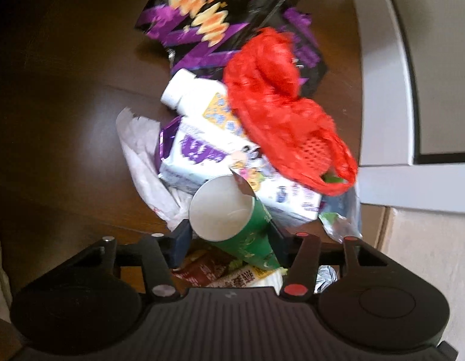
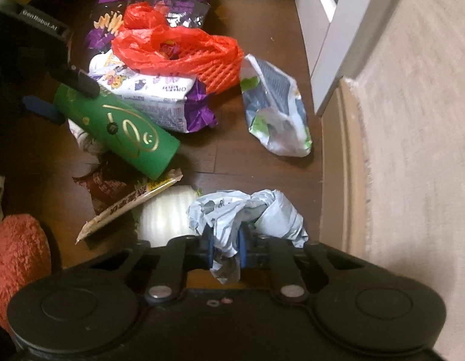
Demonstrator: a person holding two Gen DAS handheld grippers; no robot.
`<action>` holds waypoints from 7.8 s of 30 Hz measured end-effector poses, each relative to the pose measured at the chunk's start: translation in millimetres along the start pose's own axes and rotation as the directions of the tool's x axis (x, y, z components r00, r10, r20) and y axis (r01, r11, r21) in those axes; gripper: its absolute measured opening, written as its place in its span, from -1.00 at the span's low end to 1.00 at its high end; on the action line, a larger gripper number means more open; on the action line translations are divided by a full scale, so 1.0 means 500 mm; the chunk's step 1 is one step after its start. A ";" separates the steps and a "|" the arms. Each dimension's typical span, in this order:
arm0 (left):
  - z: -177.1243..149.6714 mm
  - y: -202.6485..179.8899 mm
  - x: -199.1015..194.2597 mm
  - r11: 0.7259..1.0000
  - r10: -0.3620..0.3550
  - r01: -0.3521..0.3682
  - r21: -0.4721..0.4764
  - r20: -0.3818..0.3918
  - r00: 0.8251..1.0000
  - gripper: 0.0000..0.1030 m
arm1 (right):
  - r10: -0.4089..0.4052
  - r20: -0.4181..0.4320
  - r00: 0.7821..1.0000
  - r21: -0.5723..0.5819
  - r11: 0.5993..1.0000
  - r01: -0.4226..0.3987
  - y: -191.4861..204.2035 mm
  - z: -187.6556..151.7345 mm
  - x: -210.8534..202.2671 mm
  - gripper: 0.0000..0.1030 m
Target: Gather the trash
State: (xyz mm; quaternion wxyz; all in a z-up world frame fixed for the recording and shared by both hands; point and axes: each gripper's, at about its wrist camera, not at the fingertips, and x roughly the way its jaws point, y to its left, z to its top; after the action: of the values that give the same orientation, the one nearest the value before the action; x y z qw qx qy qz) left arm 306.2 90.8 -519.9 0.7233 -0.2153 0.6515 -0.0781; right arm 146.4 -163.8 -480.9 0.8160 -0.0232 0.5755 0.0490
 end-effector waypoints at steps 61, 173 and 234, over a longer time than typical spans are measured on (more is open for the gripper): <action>-0.080 -0.150 -0.092 0.898 0.083 -0.143 0.417 0.158 0.984 -0.07 | 0.069 0.242 0.968 -0.153 0.988 -0.032 0.047 0.023 -0.208 -0.77; 0.114 -0.248 -0.476 0.895 0.021 -0.265 0.358 0.560 0.828 0.53 | 0.162 0.538 0.827 -0.129 0.986 -0.110 0.138 0.348 -0.355 0.99; -0.104 -0.027 0.185 0.868 0.350 -0.275 0.414 -0.116 0.930 -0.03 | 0.030 -0.035 0.999 -0.318 0.947 -0.039 0.174 -0.056 0.158 0.28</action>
State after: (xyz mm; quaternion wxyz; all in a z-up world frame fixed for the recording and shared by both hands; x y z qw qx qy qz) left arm 270.3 31.5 -601.5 0.6902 0.0503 0.7138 -0.1077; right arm 137.3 -75.9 -562.9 0.7918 -0.1452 0.5726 0.1551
